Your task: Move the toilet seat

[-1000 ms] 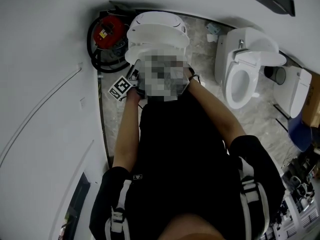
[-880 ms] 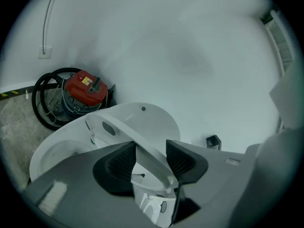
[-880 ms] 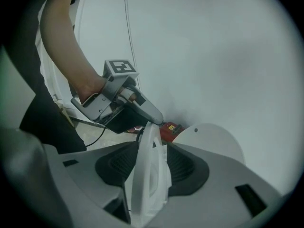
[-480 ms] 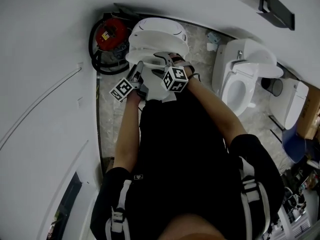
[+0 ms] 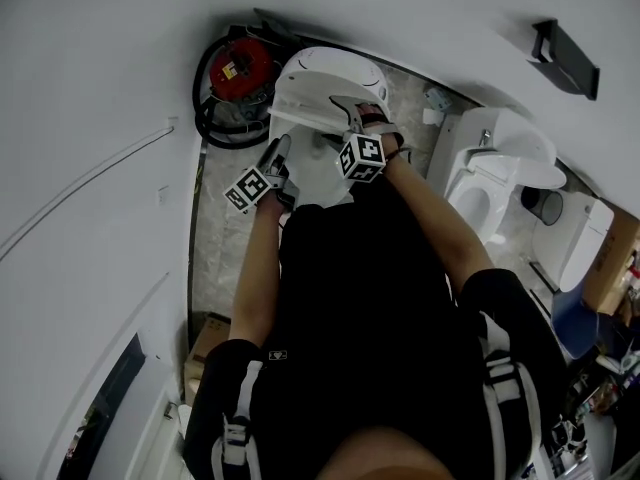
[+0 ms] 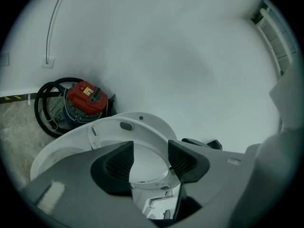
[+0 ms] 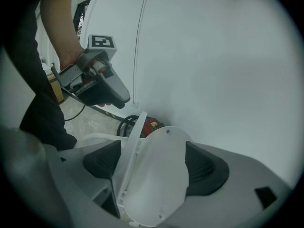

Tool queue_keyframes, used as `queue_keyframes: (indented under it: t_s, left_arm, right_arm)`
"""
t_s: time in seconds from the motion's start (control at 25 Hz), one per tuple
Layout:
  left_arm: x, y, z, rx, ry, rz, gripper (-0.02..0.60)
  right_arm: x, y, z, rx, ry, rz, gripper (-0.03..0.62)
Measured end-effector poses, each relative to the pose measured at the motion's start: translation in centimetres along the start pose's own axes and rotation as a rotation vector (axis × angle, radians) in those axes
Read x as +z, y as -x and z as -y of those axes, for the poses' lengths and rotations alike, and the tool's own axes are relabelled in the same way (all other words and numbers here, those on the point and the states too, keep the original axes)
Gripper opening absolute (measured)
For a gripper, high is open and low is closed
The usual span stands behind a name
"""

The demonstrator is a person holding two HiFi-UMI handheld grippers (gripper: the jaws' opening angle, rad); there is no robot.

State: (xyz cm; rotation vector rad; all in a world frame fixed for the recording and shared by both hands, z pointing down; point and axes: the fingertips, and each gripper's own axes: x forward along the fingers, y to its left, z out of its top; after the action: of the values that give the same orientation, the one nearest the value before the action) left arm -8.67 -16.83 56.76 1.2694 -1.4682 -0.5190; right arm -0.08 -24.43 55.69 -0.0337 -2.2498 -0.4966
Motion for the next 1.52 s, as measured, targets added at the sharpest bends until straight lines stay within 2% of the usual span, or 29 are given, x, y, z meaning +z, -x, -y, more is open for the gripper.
queue_keyframes:
  t_s: [0.2, 0.4, 0.64, 0.96, 1.12, 1.32, 1.4, 1.52]
  left_arm:
    - [0.1, 0.6, -0.4, 0.007, 0.023, 0.037, 0.225]
    - [-0.2, 1.2, 0.2, 0.003, 0.009, 0.043, 0.222]
    - [-0.3, 1.8, -0.1, 0.008, 0.026, 0.06, 0.22]
    - [0.1, 2.0, -0.1, -0.006, 0.044, 0.089, 0.215]
    - [0.4, 1.8, 0.3, -0.019, 0.017, 0.083, 0.209]
    - [0.3, 2.1, 0.8, -0.03, -0.056, 0.037, 0.198]
    - [0.6, 2.2, 1.0, -0.047, -0.09, 0.031, 0.188]
    - [1.5, 2.3, 1.3, -0.051, -0.142, 0.037, 0.149]
  right_arm:
    - [-0.8, -0.2, 2.2, -0.04, 0.03, 0.004, 0.423]
    - [-2.0, -0.5, 4.3, -0.083, 0.036, -0.017, 0.422]
    - [-3.4, -0.8, 6.2, -0.101, -0.059, -0.029, 0.421]
    - [-5.2, -0.7, 7.3, -0.114, -0.121, -0.09, 0.401]
    - [-5.7, 0.5, 6.2, -0.105, -0.122, -0.095, 0.394]
    - [-6.9, 2.5, 5.2, -0.156, -0.22, -0.118, 0.387]
    - [-7.1, 3.6, 5.0, -0.189, -0.259, -0.106, 0.356]
    - [-6.8, 5.5, 4.4, -0.239, -0.333, -0.06, 0.197]
